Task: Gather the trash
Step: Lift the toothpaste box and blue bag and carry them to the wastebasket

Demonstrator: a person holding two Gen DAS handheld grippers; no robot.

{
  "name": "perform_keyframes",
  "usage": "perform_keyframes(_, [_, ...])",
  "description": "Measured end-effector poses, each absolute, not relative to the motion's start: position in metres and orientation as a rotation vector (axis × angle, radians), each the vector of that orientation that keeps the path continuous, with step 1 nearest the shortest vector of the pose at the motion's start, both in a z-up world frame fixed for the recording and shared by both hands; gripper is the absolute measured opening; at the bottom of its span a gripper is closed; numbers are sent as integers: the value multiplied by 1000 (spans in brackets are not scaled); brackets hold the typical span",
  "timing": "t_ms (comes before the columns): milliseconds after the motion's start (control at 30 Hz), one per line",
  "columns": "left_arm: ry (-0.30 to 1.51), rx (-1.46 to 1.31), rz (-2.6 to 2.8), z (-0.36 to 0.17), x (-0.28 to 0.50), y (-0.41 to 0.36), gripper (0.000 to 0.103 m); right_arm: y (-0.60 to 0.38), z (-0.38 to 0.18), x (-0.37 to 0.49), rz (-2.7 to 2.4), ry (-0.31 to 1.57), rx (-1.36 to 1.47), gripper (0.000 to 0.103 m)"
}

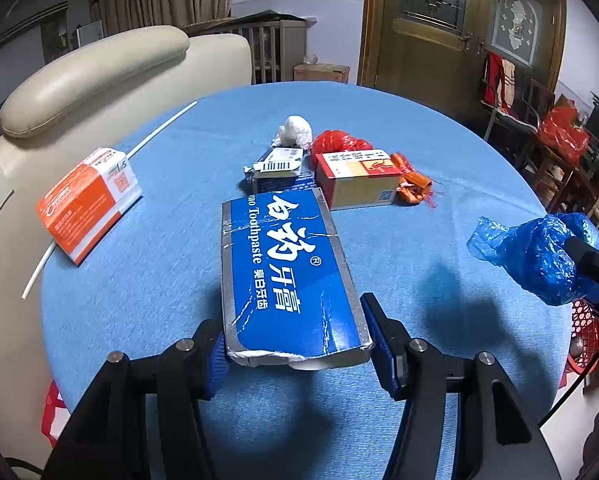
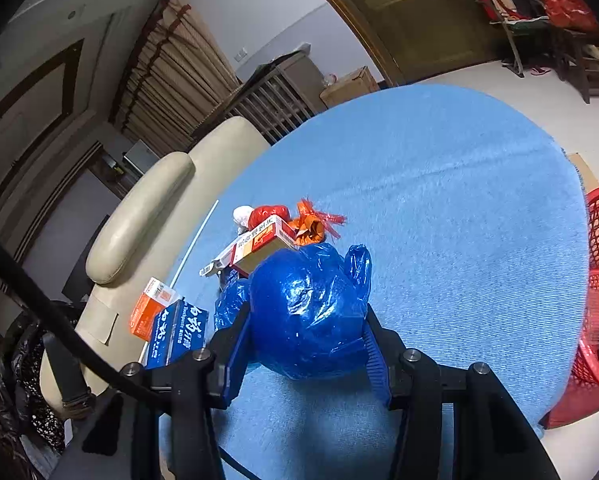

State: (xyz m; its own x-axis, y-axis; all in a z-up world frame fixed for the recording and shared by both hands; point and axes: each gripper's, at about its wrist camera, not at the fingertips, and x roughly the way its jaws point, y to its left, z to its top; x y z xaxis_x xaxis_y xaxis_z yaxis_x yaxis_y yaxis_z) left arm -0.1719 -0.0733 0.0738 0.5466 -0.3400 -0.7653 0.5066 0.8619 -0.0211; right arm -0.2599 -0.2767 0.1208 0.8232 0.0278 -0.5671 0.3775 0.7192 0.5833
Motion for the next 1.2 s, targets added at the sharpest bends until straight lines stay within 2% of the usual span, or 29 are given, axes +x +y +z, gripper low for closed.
perform_keyframes(567, [843, 252, -547, 81, -180, -104, 61, -299, 119, -301, -271, 535, 819, 53])
perform_keyframes(1200, [823, 315, -665, 86, -209, -168, 61, -373, 124, -405, -545, 422, 863, 53])
